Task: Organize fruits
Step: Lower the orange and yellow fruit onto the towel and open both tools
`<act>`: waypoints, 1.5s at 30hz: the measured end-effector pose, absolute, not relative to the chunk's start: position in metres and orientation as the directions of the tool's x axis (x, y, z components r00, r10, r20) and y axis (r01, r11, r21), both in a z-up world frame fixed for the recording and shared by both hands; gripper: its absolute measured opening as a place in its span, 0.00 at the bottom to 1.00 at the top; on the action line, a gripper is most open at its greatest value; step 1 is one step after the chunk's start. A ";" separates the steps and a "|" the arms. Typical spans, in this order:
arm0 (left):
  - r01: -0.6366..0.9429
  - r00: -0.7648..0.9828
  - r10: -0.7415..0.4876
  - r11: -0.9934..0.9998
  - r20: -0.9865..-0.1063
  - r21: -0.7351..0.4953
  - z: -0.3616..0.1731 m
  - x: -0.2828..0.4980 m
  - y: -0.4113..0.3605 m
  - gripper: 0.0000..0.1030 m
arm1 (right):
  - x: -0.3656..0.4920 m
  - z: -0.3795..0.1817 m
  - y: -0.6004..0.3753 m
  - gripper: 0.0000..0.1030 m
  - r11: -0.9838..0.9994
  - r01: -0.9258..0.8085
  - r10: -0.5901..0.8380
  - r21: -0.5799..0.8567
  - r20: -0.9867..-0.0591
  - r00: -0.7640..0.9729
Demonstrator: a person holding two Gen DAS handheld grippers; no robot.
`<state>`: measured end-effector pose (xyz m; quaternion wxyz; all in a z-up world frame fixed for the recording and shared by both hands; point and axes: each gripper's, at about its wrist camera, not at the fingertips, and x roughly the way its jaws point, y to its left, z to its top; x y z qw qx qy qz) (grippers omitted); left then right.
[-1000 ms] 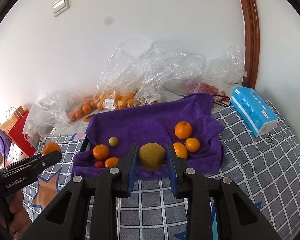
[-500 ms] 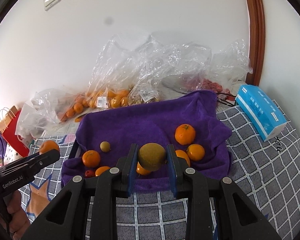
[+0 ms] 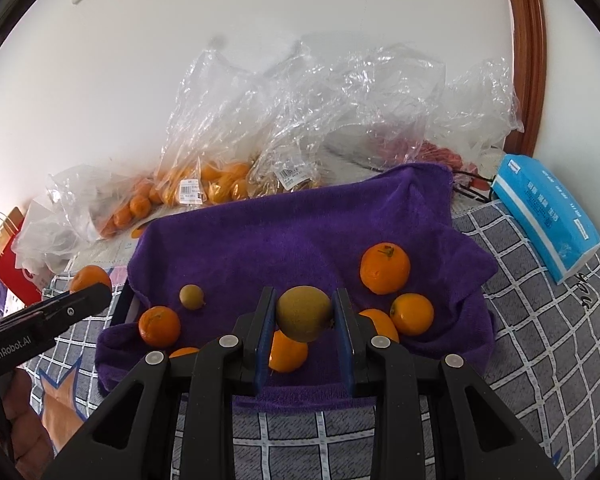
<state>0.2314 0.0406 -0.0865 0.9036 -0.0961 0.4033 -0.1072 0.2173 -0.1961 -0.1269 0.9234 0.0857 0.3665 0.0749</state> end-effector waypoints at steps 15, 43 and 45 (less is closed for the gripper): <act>0.134 0.610 -0.278 0.959 -0.742 -0.249 -0.113 0.255 0.024 0.38 | 0.239 -0.165 -0.199 0.27 0.969 -0.059 0.216 0.241 -0.702 0.678; 0.124 0.608 -0.275 0.959 -0.744 -0.254 -0.122 0.259 0.022 0.38 | 0.236 -0.169 -0.201 0.33 0.967 -0.077 0.230 0.245 -0.695 0.681; 0.120 0.606 -0.273 0.960 -0.747 -0.254 -0.121 0.259 0.022 0.39 | 0.234 -0.167 -0.202 0.34 0.967 -0.073 0.227 0.244 -0.692 0.685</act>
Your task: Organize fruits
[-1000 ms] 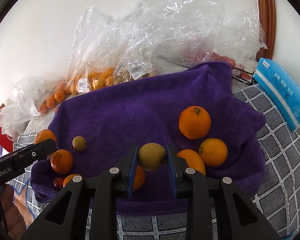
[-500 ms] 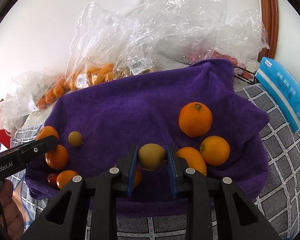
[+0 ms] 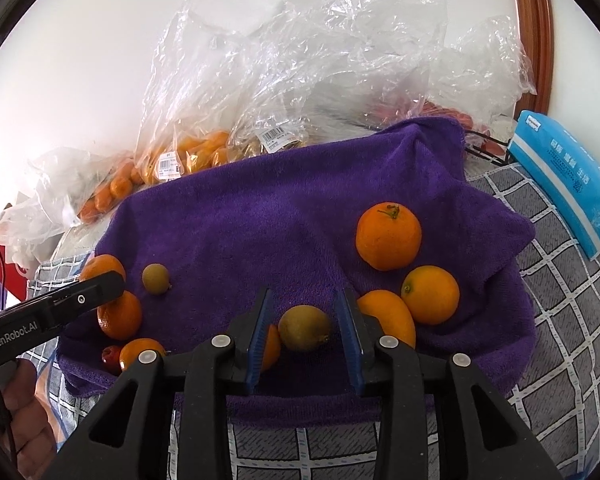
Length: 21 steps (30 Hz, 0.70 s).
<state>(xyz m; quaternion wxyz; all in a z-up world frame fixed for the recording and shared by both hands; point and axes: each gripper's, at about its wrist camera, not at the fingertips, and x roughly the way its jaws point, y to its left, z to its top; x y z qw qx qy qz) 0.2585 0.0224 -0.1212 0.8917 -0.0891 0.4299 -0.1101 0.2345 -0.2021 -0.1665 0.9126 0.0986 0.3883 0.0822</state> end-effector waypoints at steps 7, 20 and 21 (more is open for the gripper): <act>0.102 0.630 -0.258 0.963 -0.733 -0.251 -0.101 0.246 0.028 0.47 | 0.223 -0.153 -0.210 0.43 0.965 -0.051 0.218 0.259 -0.673 0.707; 0.109 0.704 -0.203 0.978 -0.680 -0.179 -0.052 0.164 0.024 0.64 | 0.162 -0.094 -0.223 0.74 0.956 -0.059 0.231 0.286 -0.619 0.751; 0.105 0.712 -0.195 0.979 -0.675 -0.173 -0.049 0.157 0.024 0.67 | 0.153 -0.088 -0.221 0.76 0.963 -0.062 0.217 0.261 -0.620 0.754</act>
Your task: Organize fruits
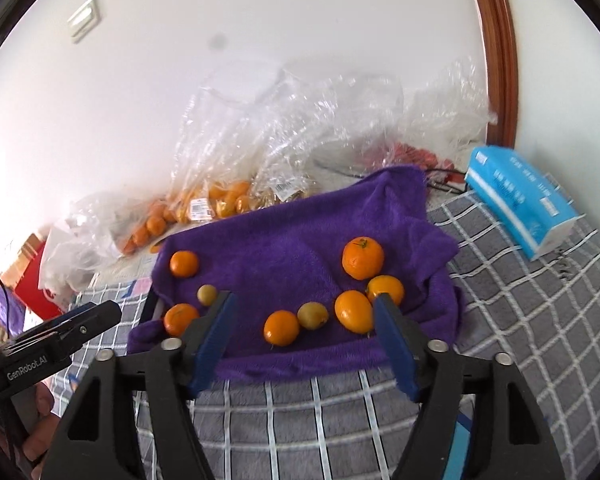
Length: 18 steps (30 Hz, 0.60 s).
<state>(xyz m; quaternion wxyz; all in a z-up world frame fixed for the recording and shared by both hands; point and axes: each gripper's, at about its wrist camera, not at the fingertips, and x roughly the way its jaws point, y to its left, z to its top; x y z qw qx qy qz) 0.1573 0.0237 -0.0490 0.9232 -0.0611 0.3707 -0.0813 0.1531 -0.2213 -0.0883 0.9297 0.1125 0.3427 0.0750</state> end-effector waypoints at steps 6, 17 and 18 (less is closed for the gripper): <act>0.064 0.738 -0.142 0.988 -0.660 -0.140 -0.040 0.114 0.022 0.74 | 0.110 -0.067 -0.220 0.77 0.982 -0.054 0.157 0.183 -0.619 0.769; 0.032 0.782 -0.089 0.994 -0.616 -0.102 -0.031 0.052 0.019 0.85 | 0.051 -0.053 -0.235 0.89 0.977 -0.064 0.175 0.201 -0.600 0.781; 0.029 0.788 -0.084 0.995 -0.609 -0.099 -0.030 0.046 0.018 0.87 | 0.045 -0.053 -0.236 0.91 0.977 -0.063 0.174 0.204 -0.591 0.788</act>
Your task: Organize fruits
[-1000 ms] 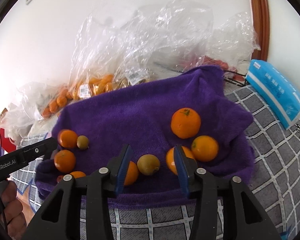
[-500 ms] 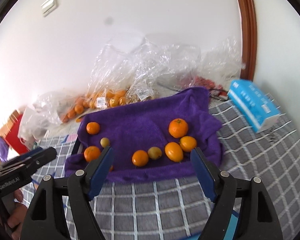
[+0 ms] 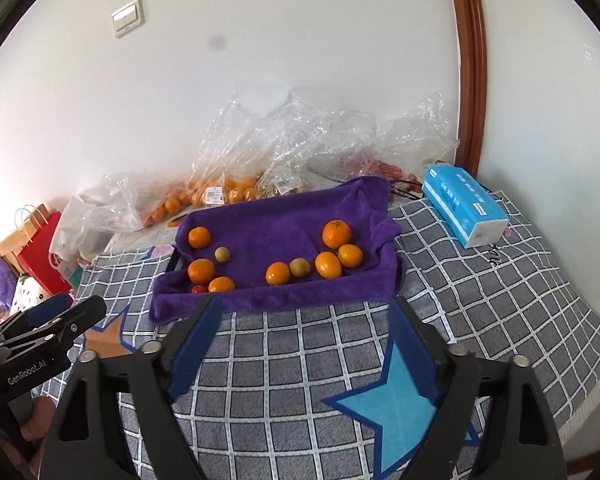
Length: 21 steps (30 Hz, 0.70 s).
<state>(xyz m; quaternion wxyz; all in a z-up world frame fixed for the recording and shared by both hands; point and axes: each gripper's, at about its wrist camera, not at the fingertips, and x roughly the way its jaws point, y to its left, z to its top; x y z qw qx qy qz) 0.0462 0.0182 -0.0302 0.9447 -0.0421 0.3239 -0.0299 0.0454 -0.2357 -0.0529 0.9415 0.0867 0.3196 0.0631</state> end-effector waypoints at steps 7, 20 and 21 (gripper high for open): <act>0.013 0.810 -0.068 0.995 -0.582 -0.098 -0.024 0.018 0.019 0.90 | 0.014 -0.049 -0.228 1.00 0.988 -0.076 0.140 0.137 -0.552 0.822; 0.025 0.815 -0.065 0.997 -0.576 -0.076 -0.029 -0.003 0.011 0.91 | -0.010 -0.052 -0.232 1.00 0.989 -0.037 0.110 0.140 -0.554 0.825; 0.027 0.815 -0.067 0.997 -0.576 -0.078 -0.029 -0.004 0.011 0.91 | -0.011 -0.052 -0.232 1.00 0.991 -0.031 0.099 0.131 -0.554 0.827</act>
